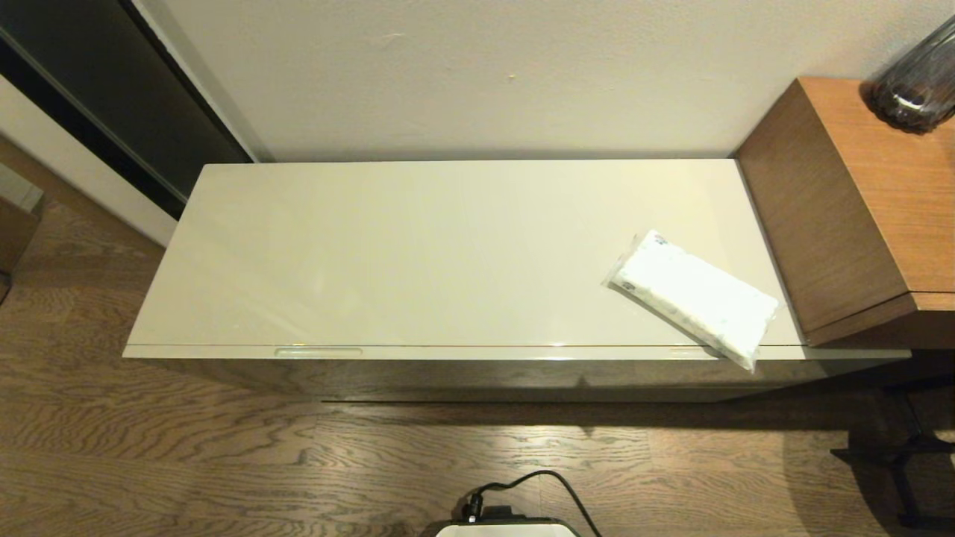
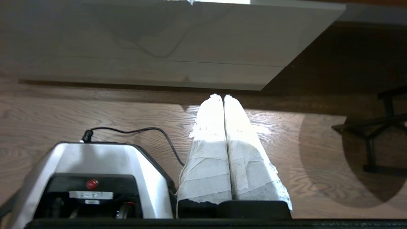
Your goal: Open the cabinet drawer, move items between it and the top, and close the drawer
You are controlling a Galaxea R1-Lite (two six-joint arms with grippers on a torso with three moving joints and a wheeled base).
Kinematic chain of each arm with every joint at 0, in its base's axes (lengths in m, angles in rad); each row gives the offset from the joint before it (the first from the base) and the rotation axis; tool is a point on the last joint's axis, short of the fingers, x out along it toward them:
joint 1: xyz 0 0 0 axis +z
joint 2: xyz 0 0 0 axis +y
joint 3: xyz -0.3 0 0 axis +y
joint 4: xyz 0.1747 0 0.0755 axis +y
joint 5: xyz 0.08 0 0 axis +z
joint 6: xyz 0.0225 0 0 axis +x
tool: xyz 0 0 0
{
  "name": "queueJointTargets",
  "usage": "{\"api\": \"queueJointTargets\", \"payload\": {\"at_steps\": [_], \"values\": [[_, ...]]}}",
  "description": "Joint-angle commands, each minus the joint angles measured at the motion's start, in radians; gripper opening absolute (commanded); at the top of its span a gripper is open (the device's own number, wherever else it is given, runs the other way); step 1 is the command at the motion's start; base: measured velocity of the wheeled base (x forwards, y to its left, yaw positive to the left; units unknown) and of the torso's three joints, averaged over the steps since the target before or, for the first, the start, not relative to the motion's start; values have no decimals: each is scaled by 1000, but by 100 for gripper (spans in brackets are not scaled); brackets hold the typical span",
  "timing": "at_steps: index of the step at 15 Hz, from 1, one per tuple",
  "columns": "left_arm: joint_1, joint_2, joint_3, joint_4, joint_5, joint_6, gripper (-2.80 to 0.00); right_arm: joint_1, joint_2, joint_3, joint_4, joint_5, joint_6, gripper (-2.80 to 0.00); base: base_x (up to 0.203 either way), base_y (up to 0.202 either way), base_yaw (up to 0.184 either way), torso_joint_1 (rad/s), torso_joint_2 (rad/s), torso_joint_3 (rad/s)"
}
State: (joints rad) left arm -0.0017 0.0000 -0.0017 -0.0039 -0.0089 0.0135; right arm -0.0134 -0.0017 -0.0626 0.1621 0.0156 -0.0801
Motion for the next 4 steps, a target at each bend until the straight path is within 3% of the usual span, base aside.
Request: {"api": "queueJointTargets", "payload": {"at_steps": [1,4], "values": [[0,0,0,-1,0,0,-280,0,3,0,0,-2,-1,-280,0,0,0,0,0,0],[0,0,0,-1,1,0,-280,0,3,0,-1,-8,33,-280,0,0,0,0,0,0]]}}
